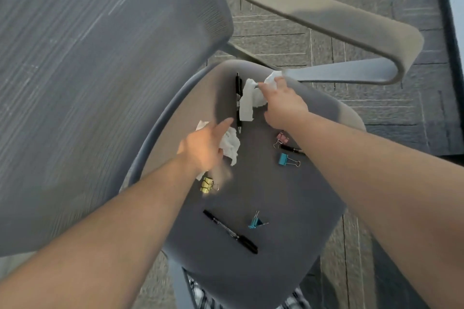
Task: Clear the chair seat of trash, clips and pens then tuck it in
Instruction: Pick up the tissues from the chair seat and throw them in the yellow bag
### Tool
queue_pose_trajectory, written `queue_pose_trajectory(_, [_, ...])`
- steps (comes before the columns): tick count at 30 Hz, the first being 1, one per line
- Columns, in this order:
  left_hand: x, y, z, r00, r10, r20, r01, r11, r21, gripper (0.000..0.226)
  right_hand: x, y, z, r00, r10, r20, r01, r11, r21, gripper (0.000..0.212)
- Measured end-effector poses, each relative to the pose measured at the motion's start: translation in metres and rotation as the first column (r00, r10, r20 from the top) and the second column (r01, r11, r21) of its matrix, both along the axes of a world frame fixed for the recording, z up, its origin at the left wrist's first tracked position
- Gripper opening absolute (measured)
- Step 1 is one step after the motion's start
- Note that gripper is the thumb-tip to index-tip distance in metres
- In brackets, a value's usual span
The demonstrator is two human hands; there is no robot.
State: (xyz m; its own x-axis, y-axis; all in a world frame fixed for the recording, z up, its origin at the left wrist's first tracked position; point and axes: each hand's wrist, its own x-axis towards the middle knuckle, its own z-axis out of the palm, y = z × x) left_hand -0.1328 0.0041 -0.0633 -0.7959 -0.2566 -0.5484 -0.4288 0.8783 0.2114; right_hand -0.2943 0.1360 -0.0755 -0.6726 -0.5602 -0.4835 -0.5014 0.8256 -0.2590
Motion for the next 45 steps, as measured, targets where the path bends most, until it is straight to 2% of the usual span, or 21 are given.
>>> queue_pose_trajectory(3, [0.003, -0.002, -0.007, 1.000, -0.011, -0.015, 0.010, 1.000, -0.017, 0.035, 0.003, 0.004, -0.009, 1.000, 0.018, -0.024, -0.018, 1.000, -0.008, 0.046])
queue_pose_trajectory(6, [0.007, -0.004, 0.001, 0.999, -0.035, 0.014, 0.035, 0.998, -0.058, 0.031, 0.010, 0.010, -0.006, 0.997, 0.028, -0.071, -0.032, 0.998, -0.053, 0.028])
queue_pose_trajectory(12, [0.008, -0.013, 0.027, 0.996, -0.069, 0.048, 0.075, 0.988, -0.137, 0.031, 0.014, 0.028, 0.015, 0.994, -0.025, -0.109, 0.006, 0.985, -0.173, 0.018])
queue_pose_trajectory(16, [0.008, -0.022, 0.036, 0.994, -0.089, 0.056, 0.096, 0.984, -0.153, 0.031, 0.020, 0.021, 0.022, 0.968, -0.250, -0.013, 0.236, 0.926, -0.295, 0.024])
queue_pose_trajectory(19, [0.008, -0.027, 0.034, 0.993, -0.101, 0.057, 0.109, 0.980, -0.164, 0.036, 0.025, 0.000, 0.016, 0.935, -0.345, 0.088, 0.356, 0.905, -0.232, 0.041])
queue_pose_trajectory(21, [0.012, -0.028, 0.033, 0.994, -0.098, 0.056, 0.107, 0.979, -0.176, 0.039, 0.032, -0.013, 0.010, 0.932, -0.331, 0.146, 0.351, 0.923, -0.155, 0.035])
queue_pose_trajectory(23, [0.019, -0.030, 0.030, 0.993, -0.106, 0.049, 0.114, 0.976, -0.185, 0.040, 0.042, -0.021, 0.004, 0.948, -0.291, 0.131, 0.306, 0.945, -0.112, 0.016])
queue_pose_trajectory(26, [0.028, -0.036, 0.027, 0.992, -0.109, 0.061, 0.119, 0.977, -0.178, 0.037, 0.054, -0.025, -0.001, 0.949, -0.309, 0.059, 0.313, 0.946, -0.081, 0.026])
queue_pose_trajectory(31, [0.032, -0.041, 0.034, 0.991, -0.111, 0.078, 0.120, 0.986, -0.120, 0.037, 0.073, -0.014, 0.016, 0.947, -0.305, -0.097, 0.282, 0.939, -0.198, 0.024])
queue_pose_trajectory(36, [0.026, -0.031, 0.063, 0.955, -0.293, -0.039, 0.285, 0.948, -0.142, 0.037, 0.096, 0.013, 0.054, 0.897, -0.414, -0.156, 0.354, 0.883, -0.308, 0.028])
queue_pose_trajectory(40, [0.011, 0.002, 0.093, 0.894, -0.443, -0.063, 0.431, 0.890, -0.148, 0.036, 0.135, 0.055, 0.074, 0.832, -0.532, -0.158, 0.466, 0.824, -0.322, 0.024])
queue_pose_trajectory(43, [0.003, 0.044, 0.107, 0.826, -0.558, -0.084, 0.543, 0.827, -0.146, 0.035, 0.169, 0.100, 0.082, 0.750, -0.629, -0.204, 0.542, 0.762, -0.354, 0.016])
queue_pose_trajectory(45, [0.006, 0.078, 0.112, 0.767, -0.636, -0.079, 0.625, 0.770, -0.128, 0.038, 0.194, 0.132, 0.093, 0.702, -0.687, -0.188, 0.625, 0.720, -0.301, 0.019])
